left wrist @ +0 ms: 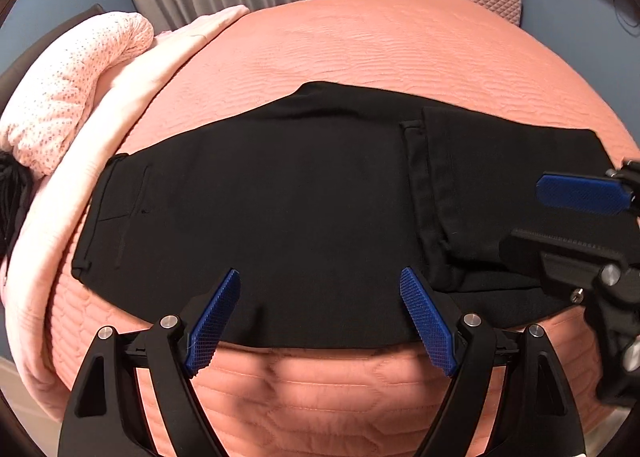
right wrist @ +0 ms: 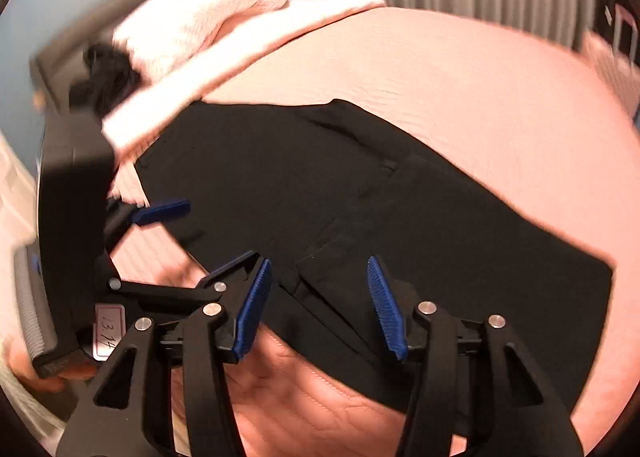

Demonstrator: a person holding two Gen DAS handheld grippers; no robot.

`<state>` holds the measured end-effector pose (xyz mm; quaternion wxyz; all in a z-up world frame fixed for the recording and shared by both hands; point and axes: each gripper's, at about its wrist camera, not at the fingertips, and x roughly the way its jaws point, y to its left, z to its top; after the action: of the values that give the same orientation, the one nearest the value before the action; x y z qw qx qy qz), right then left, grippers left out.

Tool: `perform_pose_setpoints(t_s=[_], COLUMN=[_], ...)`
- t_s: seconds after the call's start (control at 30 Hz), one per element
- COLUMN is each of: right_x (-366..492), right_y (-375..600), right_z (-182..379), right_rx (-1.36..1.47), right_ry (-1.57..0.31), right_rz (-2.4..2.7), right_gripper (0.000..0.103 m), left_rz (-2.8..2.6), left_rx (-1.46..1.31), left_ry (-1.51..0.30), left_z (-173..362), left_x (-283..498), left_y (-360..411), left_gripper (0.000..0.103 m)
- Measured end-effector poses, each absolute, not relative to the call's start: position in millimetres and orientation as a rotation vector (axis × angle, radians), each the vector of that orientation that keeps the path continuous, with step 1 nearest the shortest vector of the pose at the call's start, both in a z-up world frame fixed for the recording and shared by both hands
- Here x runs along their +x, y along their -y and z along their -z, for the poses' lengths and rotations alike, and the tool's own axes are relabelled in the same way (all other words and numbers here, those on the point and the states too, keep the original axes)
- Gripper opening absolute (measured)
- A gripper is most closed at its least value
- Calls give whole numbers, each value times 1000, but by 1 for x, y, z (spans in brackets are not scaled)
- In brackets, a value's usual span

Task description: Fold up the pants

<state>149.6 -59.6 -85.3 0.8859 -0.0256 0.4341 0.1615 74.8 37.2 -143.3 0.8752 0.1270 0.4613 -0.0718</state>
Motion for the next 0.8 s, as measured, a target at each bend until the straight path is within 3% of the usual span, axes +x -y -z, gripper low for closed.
perform_pose_setpoints(t_s=[0.13,0.33,0.47,0.8], right_x=[141,124,115,115], right_y=[59,49,39,40], right_z=[70,53,47,50], right_rx=[-41,-142,-165,-142], right_ry=[-874,-844,-832,-858], right_rz=[-306,-309,-326,-315], right_gripper=[50,50,55,55], left_rz=[105,44,23,49], left_rx=[131,-263,-482,-796], left_ry=[-1004,-1007,-974,-826], left_z=[145,158,170,195], left_x=[90,123,130,136], left_y=[-87,-229,-290,-323], left_gripper=[80,80,80,78])
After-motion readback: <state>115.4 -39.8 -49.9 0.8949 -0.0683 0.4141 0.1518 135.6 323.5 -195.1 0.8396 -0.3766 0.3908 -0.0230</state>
